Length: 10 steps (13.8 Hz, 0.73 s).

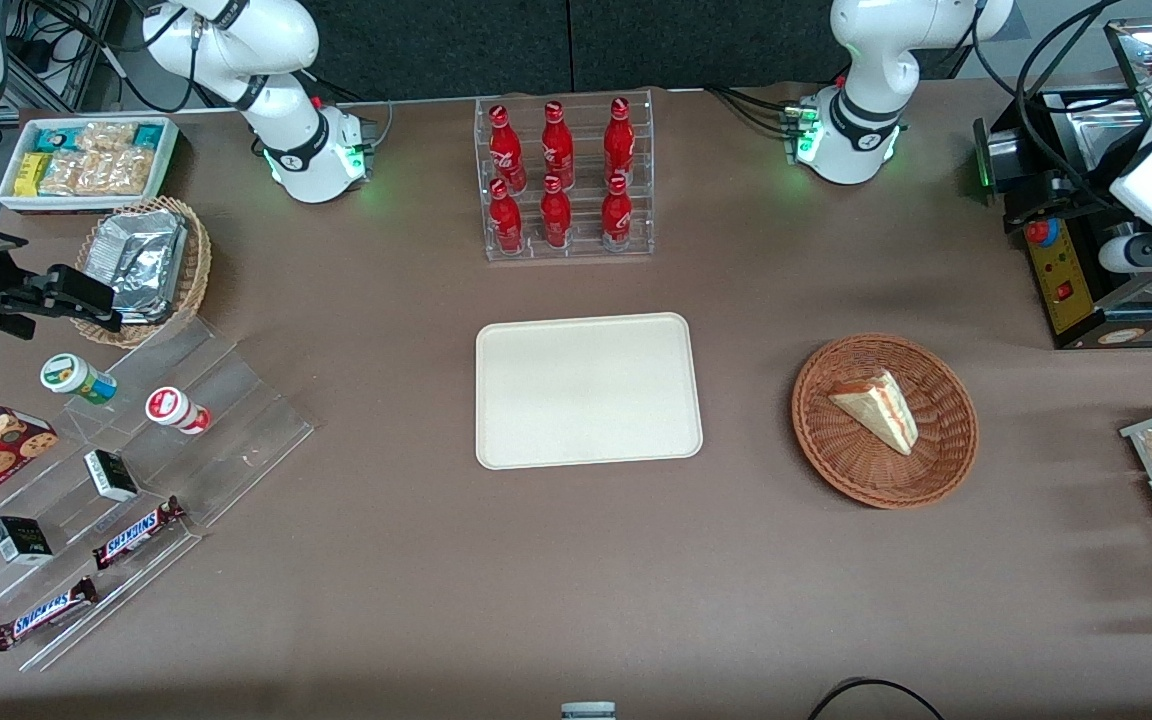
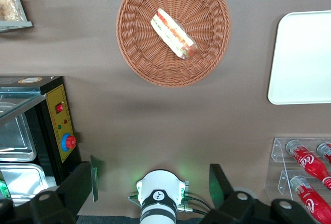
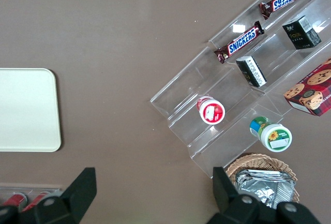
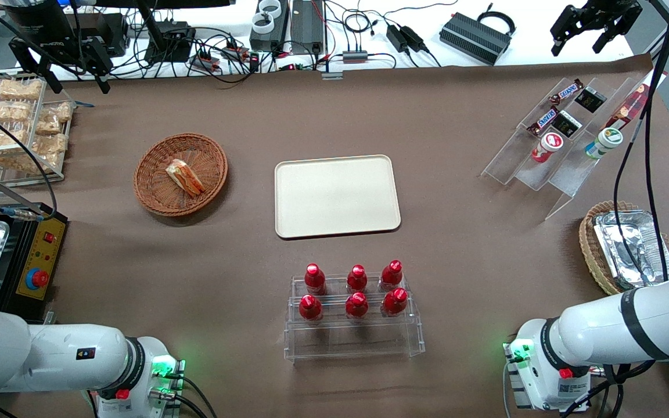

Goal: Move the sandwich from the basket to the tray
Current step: 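Move the left gripper over the wrapped sandwich in the wicker basket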

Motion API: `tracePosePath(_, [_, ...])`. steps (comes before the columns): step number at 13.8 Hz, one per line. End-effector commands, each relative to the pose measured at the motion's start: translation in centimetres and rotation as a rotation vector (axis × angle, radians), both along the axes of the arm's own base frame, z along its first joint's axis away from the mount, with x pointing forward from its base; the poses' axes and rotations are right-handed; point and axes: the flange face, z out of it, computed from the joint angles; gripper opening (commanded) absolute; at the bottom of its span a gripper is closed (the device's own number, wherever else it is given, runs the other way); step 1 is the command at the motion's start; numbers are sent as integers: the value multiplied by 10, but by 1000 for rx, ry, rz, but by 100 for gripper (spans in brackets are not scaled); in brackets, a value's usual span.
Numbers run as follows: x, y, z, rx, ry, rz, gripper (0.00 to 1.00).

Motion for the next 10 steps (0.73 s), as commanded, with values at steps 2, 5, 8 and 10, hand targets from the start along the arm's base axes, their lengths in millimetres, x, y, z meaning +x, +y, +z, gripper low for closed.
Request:
tracePosePath(2, [6,-5,0,22,-4,-21,100])
tracePosePath(5, [18,1,-23,26,19,-8,100])
tracePosePath(8, [31,9,-75,42,27,3,100])
tracePosePath(10, [38,10,-114,61,-2,20,100])
